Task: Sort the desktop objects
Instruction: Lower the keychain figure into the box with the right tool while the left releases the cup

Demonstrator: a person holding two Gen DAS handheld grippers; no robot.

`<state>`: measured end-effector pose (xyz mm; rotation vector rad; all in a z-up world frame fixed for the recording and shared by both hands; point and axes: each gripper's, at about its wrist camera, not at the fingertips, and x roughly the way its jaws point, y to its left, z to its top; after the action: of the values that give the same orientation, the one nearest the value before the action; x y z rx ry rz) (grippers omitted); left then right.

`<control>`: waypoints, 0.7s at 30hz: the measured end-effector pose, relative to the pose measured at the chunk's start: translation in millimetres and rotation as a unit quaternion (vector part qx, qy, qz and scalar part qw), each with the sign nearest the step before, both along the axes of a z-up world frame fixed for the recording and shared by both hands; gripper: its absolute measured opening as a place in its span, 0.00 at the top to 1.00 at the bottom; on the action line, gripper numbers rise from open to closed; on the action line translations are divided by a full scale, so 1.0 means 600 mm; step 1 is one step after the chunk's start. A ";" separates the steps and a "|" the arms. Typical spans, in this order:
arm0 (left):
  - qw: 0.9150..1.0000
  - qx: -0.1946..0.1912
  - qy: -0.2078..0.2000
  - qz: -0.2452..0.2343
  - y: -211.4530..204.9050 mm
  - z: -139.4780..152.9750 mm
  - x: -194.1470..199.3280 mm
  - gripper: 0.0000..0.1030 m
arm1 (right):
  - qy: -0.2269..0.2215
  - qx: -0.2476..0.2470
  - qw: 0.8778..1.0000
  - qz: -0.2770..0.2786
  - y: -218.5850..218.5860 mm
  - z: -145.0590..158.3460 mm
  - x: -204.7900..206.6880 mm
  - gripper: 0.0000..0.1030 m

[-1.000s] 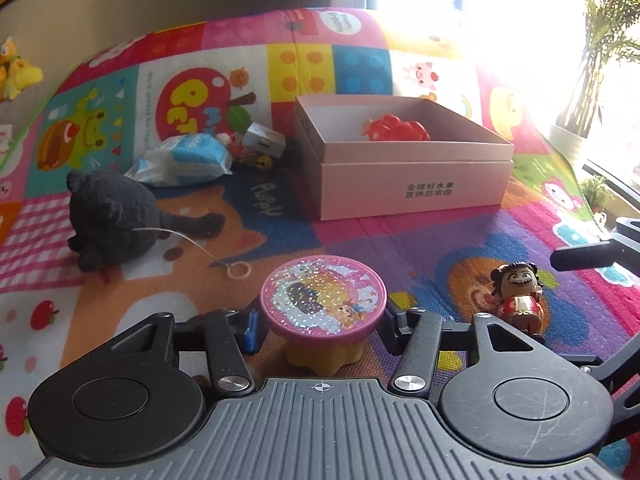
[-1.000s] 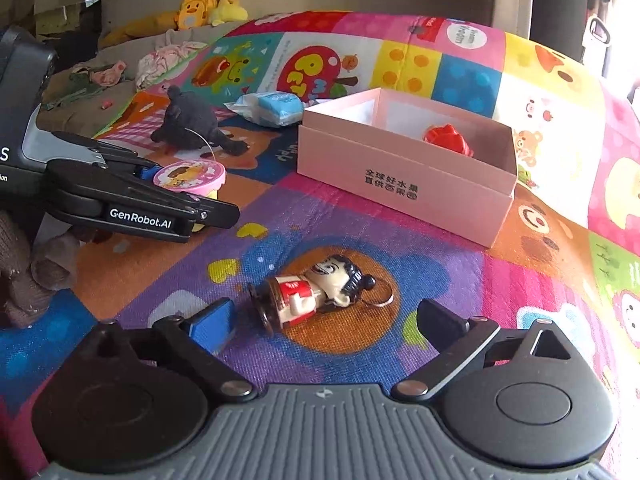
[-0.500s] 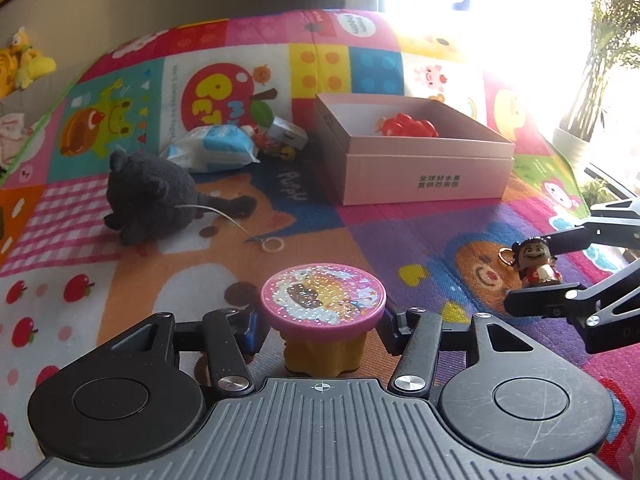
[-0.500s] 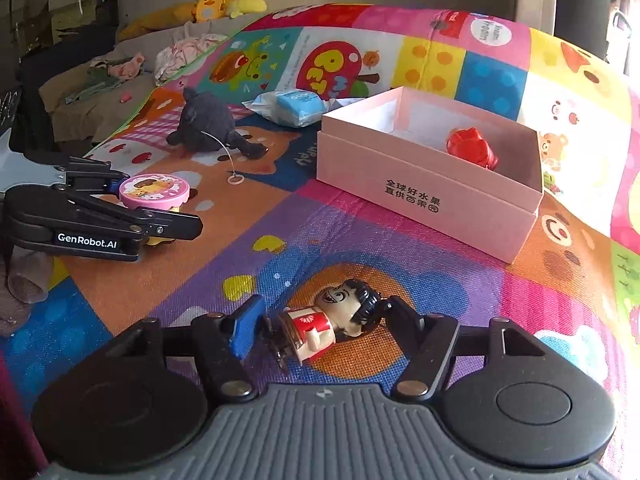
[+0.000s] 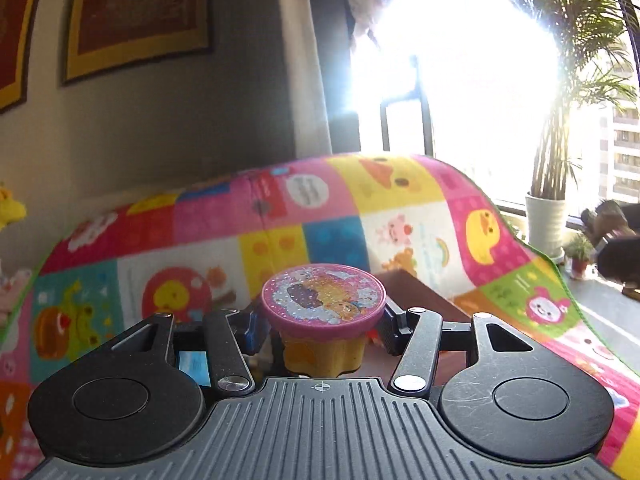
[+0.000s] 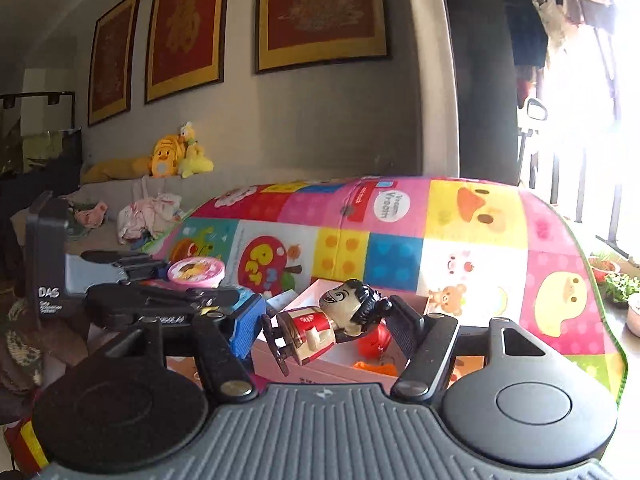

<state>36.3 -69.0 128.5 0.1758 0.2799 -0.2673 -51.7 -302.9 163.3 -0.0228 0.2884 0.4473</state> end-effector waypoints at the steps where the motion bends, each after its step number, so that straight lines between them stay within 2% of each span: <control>1: 1.000 0.001 -0.001 0.001 -0.010 0.000 0.023 0.43 | -0.001 -0.001 1.000 -0.004 -0.003 -0.003 0.002 0.35; 4: 1.000 -0.005 0.015 0.006 -0.026 -0.024 0.088 0.43 | 0.024 -0.004 1.000 -0.008 -0.009 -0.025 0.015 0.35; 7: 0.998 0.006 0.061 0.013 -0.029 -0.070 0.127 0.43 | 0.049 -0.008 0.999 -0.020 -0.017 -0.052 0.029 0.35; 9: 0.995 -0.003 0.097 0.014 -0.017 -0.097 0.132 0.30 | 0.065 -0.006 0.997 -0.030 -0.023 -0.068 0.037 0.35; 10: 0.994 -0.010 0.106 0.016 -0.008 -0.107 0.125 0.12 | 0.071 -0.006 0.997 -0.033 -0.026 -0.073 0.042 0.35; 11: 0.994 -0.014 0.106 0.017 -0.001 -0.114 0.116 0.04 | 0.076 -0.008 0.996 -0.037 -0.028 -0.079 0.044 0.35; 15: 0.994 -0.022 0.107 0.030 0.042 -0.128 0.066 0.02 | 0.094 -0.014 0.995 -0.042 -0.022 -0.103 0.062 0.35; 18: 0.989 -0.046 0.130 0.046 0.079 -0.144 0.029 0.00 | 0.111 -0.018 0.993 -0.042 -0.006 -0.116 0.081 0.35; 21: 0.986 -0.040 0.156 0.053 0.103 -0.170 0.001 0.00 | 0.117 -0.029 0.992 -0.044 0.020 -0.121 0.105 0.35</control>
<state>36.8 -6.9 26.3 0.0388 0.5868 -0.1998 11.0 -290.8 91.0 -0.0151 0.5316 0.3531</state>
